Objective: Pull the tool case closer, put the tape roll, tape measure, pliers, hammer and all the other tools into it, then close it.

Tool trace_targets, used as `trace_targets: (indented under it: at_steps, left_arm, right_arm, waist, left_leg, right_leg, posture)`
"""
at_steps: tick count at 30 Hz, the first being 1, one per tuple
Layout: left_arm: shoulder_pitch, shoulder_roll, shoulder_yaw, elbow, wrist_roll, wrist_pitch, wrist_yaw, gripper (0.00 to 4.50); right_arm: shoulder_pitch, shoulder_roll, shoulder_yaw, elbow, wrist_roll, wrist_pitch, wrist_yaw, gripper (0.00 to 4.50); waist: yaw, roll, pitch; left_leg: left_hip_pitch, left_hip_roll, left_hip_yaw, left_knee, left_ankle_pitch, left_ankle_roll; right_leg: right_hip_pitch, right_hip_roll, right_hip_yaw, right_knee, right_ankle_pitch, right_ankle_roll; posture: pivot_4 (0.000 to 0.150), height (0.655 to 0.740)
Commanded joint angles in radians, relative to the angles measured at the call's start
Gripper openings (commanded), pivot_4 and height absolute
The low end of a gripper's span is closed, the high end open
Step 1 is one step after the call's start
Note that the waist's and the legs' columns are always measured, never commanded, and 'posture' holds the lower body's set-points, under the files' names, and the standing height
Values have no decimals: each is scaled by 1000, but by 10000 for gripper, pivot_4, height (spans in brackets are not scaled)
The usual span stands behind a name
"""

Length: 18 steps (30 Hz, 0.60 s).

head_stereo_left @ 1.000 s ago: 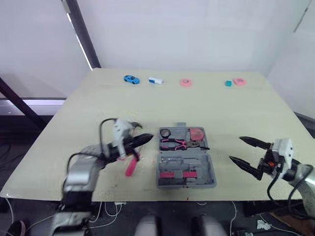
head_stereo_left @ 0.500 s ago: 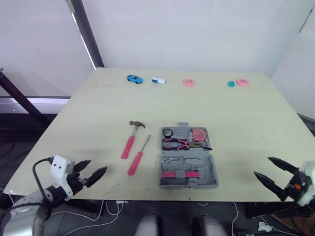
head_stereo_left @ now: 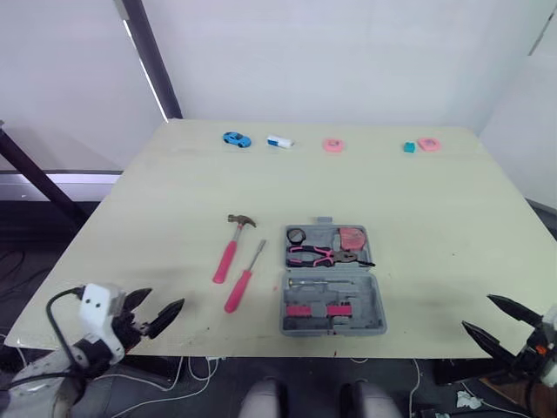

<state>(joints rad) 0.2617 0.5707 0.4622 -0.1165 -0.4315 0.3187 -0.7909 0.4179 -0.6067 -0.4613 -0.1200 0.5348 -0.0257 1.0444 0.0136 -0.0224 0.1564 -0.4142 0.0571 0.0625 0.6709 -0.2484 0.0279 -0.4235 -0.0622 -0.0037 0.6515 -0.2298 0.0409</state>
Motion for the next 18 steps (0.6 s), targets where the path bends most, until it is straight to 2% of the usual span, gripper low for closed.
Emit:
trace_targets:
  at_steps: [1, 3, 10, 13, 18]
  left_arm:
    - [-35, -2, -23, -72, 20, 50, 93, 44804]
    - [-76, -16, -38, -89, 24, 89, 156, 44804]
    - [-264, -94, -114, -112, 25, 230, 346, 44804]
    - [-347, -118, -148, -53, 52, 234, 399, 44804]
    - [-524, -164, -240, 182, 158, 158, 460, 44804]
  right_arm:
    - [-12, -25, 19, -96, 46, 28, 31, 45000]
    - [-24, -38, 43, -135, 54, 46, 44, 45000]
    - [-160, -74, 111, -214, 79, 122, 38, 45000]
    - [-215, -76, 140, -222, 81, 143, 34, 45000]
    - [-295, -84, 193, -200, 55, 138, 54, 45000]
  waist:
    - [0, 0, 0]
    - [0, 0, 0]
    - [0, -1, 0]
    - [0, -2, 0]
    - [2, -2, 0]
  left_leg:
    - [0, 0, 0, 0, 1, 1]
    - [0, 1, 0, 0, 1, 2]
    - [0, -2, 0, 1, 2, 3]
    - [1, -2, 0, 1, 2, 3]
    - [0, -3, 1, 1, 2, 2]
  right_leg:
    - [0, 1, 0, 0, 0, 0]
    - [1, 6, 0, 0, 0, 0]
    - [2, 8, 1, 0, 2, -3]
    - [3, 10, 1, 0, 2, -3]
    - [4, 13, 1, 0, 3, -4]
  posture:
    - [1500, 7395]
    - [1500, 7395]
    - [1500, 7395]
    - [1500, 7395]
    - [1500, 7395]
